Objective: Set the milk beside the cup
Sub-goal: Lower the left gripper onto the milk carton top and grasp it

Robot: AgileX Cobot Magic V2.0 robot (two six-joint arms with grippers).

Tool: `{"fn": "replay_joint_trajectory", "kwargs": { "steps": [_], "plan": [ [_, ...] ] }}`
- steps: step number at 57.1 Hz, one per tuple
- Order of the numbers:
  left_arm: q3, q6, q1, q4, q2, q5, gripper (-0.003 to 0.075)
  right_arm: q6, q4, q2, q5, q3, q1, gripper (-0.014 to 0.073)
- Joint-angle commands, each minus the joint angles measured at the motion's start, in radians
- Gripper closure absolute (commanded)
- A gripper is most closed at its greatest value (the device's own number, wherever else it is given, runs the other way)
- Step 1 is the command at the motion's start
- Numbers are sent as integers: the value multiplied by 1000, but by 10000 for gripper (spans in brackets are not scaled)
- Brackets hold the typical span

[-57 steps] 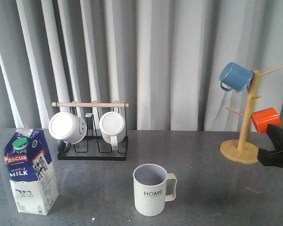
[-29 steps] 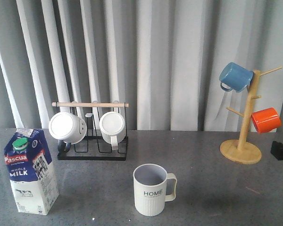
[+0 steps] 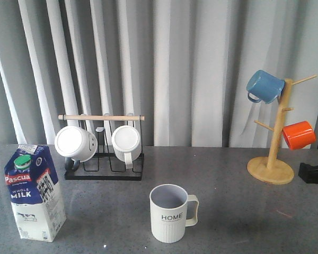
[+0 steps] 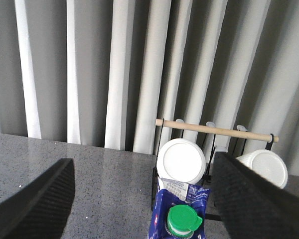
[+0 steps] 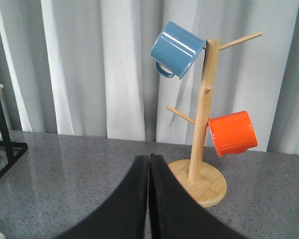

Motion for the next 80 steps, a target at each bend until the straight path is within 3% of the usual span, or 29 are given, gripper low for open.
{"fn": "replay_joint_trajectory", "kwargs": {
  "steps": [1,23,39,52,60,80],
  "plan": [
    [-35,-5,-2,-17,-13,-98,187,-3,0,-12,-72,-32,-4,602],
    [-36,-29,-6,-22,153,-173,187,-3,0,-12,-72,-32,-4,602],
    [-37,-21,-110,43,228,-198,185,-3,0,-12,-72,-32,-4,602],
    [-38,-22,-119,39,266,-249,141,-3,0,-12,-72,-32,-4,602],
    [-74,-22,-120,39,295,-205,101,-3,0,-12,-72,-32,-4,602],
    [-119,-31,-124,38,353,-125,98,-3,0,-12,-71,-32,-4,602]
  ]
}}
